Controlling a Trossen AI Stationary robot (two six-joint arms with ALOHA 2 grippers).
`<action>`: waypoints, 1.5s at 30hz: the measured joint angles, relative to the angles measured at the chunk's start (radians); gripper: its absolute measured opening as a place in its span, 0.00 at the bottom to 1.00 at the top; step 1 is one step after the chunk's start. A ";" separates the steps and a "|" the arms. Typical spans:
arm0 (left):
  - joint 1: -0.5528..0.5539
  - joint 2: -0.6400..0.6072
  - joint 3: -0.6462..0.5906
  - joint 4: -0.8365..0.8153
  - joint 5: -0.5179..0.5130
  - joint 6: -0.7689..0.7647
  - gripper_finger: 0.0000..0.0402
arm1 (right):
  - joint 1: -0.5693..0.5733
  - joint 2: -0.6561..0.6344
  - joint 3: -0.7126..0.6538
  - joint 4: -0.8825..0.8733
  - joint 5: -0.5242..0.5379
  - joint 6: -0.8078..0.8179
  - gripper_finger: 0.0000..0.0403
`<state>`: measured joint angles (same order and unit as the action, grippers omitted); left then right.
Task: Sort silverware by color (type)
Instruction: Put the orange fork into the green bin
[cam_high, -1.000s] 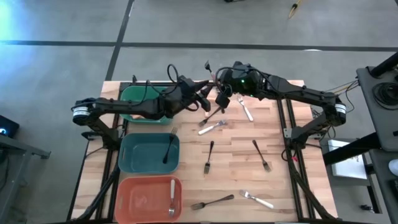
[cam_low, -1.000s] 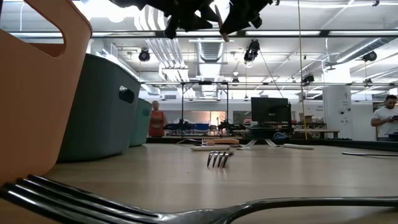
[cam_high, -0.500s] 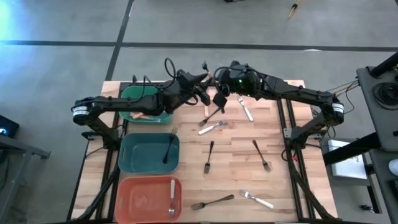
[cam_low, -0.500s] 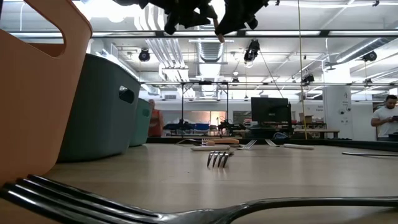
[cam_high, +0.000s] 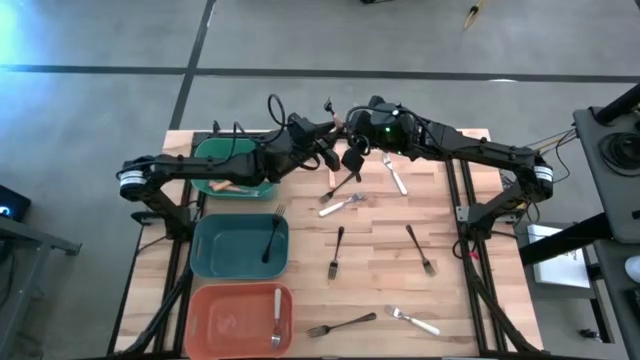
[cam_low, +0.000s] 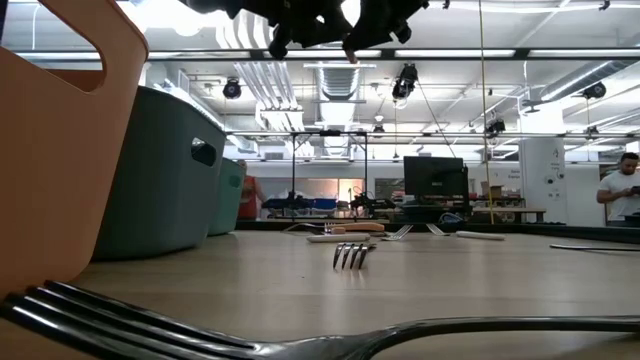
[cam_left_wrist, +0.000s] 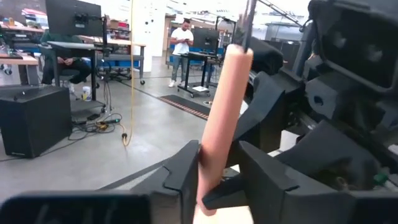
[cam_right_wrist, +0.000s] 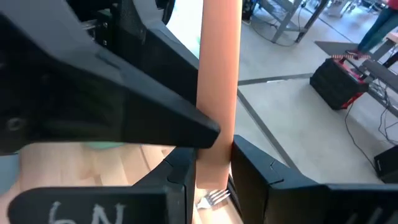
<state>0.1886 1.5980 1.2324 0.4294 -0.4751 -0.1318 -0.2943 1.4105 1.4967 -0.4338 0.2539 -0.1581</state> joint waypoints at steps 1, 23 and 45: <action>0.001 0.003 0.000 0.000 0.000 0.000 0.19 | 0.000 0.000 0.000 -0.001 0.000 0.000 0.17; 0.022 0.005 0.000 -0.006 0.055 0.001 0.05 | 0.002 -0.006 -0.001 -0.050 -0.021 0.020 0.38; 0.046 -0.351 -0.021 -1.617 -0.197 -0.249 0.05 | -0.001 -0.113 -0.026 -0.546 0.061 0.217 0.41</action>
<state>0.2349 1.2470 1.2116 -1.1873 -0.6719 -0.3810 -0.2948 1.2980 1.4708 -0.9800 0.3145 0.0590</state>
